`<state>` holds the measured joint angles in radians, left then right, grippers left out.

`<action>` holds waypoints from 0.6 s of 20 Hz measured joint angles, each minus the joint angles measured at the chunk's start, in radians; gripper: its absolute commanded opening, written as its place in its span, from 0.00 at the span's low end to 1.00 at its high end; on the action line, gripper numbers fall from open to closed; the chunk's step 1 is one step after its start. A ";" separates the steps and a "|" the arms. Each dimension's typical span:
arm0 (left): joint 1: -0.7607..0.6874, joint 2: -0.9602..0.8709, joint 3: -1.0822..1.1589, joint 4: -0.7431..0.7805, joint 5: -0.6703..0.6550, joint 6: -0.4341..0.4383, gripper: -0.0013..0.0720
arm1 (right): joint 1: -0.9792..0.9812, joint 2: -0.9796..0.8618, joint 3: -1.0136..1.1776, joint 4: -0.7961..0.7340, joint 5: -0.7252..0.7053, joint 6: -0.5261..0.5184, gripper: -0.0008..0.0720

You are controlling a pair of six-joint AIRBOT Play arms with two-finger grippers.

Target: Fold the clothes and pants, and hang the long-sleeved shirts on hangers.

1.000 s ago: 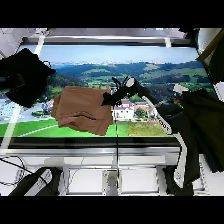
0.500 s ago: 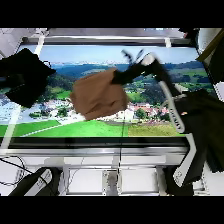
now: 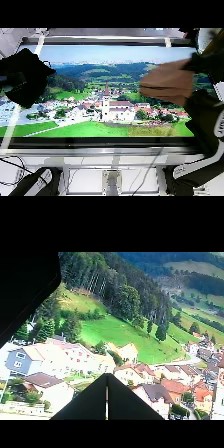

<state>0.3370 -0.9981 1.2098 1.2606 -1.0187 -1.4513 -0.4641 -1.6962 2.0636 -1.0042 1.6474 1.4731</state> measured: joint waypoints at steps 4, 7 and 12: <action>0.000 0.000 0.000 -0.028 0.000 0.000 0.04 | -0.260 0.120 0.000 -0.077 0.066 0.002 0.03; 0.000 0.000 0.000 -0.036 0.000 0.000 0.04 | -0.457 0.204 -0.016 -0.137 0.115 -0.005 0.03; 0.000 0.000 0.000 -0.042 -0.006 0.000 0.04 | -0.678 0.308 -0.165 -0.271 0.168 -0.014 0.03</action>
<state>0.3370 -0.9981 1.2098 1.2186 -1.0245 -1.4517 -1.1423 -1.3880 1.8984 -1.2751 1.8156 1.4586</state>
